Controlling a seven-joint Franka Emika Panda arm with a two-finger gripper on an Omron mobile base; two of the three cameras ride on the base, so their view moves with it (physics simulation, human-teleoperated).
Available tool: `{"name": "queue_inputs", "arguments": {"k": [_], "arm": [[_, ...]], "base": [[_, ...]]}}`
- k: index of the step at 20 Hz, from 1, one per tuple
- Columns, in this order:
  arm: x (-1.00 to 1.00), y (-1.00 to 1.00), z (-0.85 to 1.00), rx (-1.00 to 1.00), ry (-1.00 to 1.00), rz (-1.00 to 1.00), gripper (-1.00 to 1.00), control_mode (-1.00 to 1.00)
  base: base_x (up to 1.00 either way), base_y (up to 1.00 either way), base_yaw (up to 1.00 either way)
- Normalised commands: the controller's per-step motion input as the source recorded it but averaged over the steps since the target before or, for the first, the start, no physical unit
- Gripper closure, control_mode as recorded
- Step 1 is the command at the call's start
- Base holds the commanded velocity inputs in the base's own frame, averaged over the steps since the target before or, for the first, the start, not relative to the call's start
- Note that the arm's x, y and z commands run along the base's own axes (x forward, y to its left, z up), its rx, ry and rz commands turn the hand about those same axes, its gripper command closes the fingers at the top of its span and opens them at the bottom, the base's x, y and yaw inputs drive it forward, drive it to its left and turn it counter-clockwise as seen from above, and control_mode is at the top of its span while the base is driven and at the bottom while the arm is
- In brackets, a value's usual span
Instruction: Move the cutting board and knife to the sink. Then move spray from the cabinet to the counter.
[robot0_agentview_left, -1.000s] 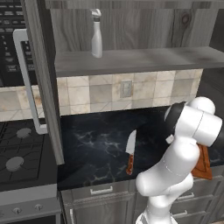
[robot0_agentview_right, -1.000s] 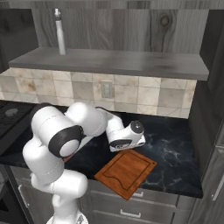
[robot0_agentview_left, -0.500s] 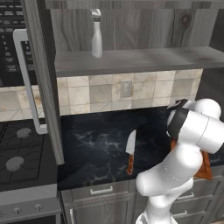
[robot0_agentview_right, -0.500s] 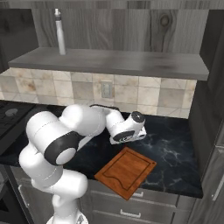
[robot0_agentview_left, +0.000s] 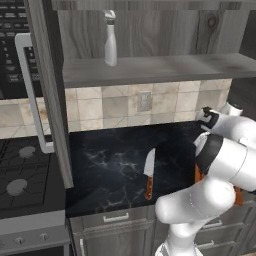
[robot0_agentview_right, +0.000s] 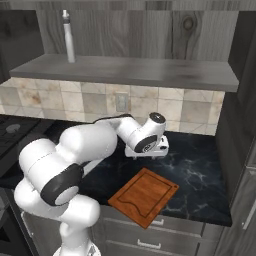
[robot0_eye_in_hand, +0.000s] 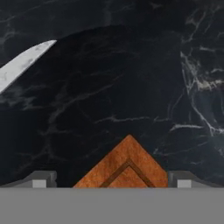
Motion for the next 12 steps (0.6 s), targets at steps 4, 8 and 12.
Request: {"name": "queue_inputs", "arguments": {"k": [4,8,12], "arm": [[-0.49,-0.15,0.39,0.00,0.01,-0.12,-1.00,-1.00],[-0.59,-0.19,0.33,0.06,0.04,-0.19,-1.00,-1.00],[-0.60,-0.12,0.34,0.12,0.10,-0.23,-1.00,-1.00]], "base": [[0.00,0.00,0.00],[0.00,0.00,0.00],[0.00,0.00,0.00]]}}
